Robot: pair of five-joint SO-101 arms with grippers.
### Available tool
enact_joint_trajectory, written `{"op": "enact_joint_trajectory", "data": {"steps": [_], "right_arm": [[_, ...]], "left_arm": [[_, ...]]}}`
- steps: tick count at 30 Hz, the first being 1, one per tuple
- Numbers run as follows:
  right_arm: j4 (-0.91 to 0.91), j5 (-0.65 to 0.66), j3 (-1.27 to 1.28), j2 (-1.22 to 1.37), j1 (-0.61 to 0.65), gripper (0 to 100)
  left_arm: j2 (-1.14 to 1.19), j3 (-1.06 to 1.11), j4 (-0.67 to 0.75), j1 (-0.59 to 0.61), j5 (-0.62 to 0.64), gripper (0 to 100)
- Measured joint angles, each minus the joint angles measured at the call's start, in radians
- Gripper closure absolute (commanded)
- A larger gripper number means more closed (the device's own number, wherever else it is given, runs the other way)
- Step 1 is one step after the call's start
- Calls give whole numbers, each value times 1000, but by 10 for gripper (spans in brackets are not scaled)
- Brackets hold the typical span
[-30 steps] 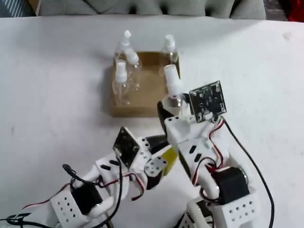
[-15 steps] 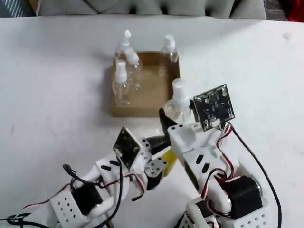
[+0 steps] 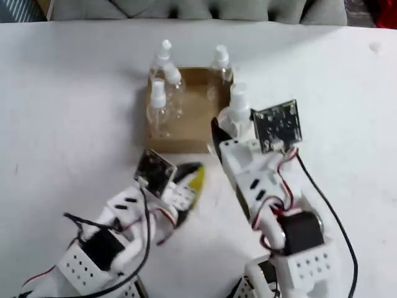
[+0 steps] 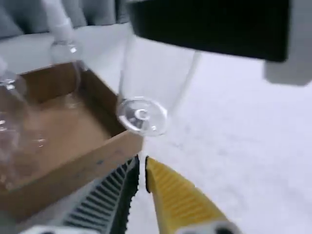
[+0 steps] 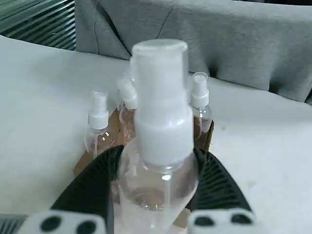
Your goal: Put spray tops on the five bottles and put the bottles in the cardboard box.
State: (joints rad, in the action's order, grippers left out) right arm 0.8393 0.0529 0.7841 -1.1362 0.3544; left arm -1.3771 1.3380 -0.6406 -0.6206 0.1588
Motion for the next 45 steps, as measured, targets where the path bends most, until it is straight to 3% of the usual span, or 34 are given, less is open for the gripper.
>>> {"op": "enact_joint_trajectory", "data": {"steps": [7,15,19,45], "right_arm": [[-160,0,-40,292,-37,984],[-333,0,-123,592,-72,984],[-400,0,-149,703,-69,984],[-798,95,-163,1100,-98,984]], "left_arm": [[-29,-44,-247,358,-95,977],[-325,232,-265,669,-198,976],[-427,354,-265,707,-207,976],[-423,358,-247,717,-207,976]]}}
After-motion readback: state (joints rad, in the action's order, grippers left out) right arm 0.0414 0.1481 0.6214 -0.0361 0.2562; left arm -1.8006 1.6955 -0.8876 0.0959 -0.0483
